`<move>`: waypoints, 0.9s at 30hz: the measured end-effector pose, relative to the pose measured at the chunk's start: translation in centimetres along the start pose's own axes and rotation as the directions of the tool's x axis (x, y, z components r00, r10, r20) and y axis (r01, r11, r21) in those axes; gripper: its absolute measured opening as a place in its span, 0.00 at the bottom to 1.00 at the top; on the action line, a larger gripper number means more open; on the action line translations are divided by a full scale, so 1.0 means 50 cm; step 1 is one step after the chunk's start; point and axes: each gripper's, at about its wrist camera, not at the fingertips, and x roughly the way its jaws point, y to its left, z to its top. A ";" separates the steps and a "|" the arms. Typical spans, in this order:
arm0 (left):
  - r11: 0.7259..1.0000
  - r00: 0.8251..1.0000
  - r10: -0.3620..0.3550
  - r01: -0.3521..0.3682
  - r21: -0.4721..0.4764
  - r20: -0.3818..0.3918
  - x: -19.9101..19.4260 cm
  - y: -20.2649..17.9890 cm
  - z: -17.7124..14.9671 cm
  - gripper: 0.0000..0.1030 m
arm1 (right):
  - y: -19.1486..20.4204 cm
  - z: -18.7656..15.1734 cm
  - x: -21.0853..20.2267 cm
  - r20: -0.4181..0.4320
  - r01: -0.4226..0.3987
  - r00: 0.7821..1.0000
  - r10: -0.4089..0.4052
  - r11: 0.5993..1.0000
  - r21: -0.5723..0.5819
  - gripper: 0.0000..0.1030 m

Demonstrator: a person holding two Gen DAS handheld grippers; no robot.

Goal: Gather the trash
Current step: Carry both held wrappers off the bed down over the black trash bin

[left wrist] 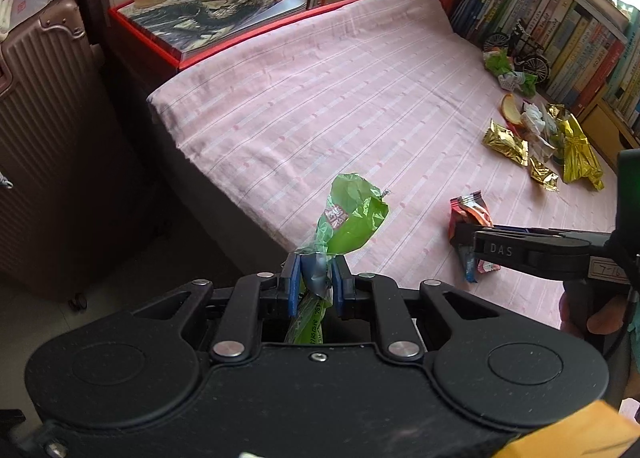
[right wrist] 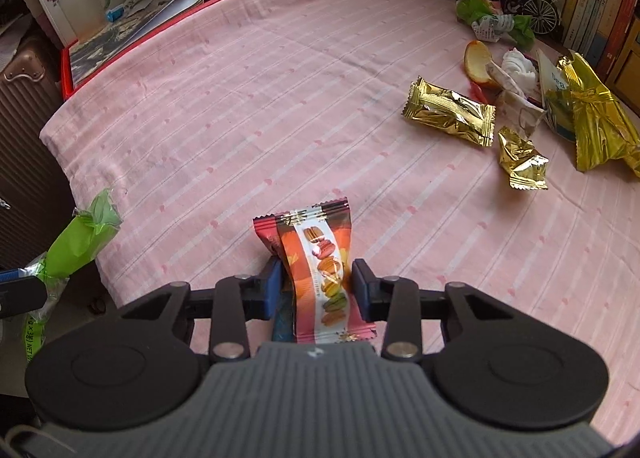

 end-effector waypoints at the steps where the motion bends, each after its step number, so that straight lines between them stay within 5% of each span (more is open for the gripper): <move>1: 1.000 1.000 0.004 -0.004 -0.011 -0.004 0.001 0.007 -0.006 0.15 | -0.002 -0.002 -0.004 -0.002 -0.010 1.000 0.010 1.000 0.012 0.35; 17: 0.992 0.994 0.046 -0.057 -0.108 -0.103 -0.021 0.114 -0.150 0.15 | 0.109 -0.153 -0.097 -0.109 -0.162 0.981 0.160 0.987 -0.008 0.33; 27: 0.983 0.972 0.033 -0.073 -0.166 -0.234 0.038 0.182 -0.240 0.15 | 0.193 -0.226 -0.063 -0.203 -0.176 0.966 0.161 0.983 -0.059 0.34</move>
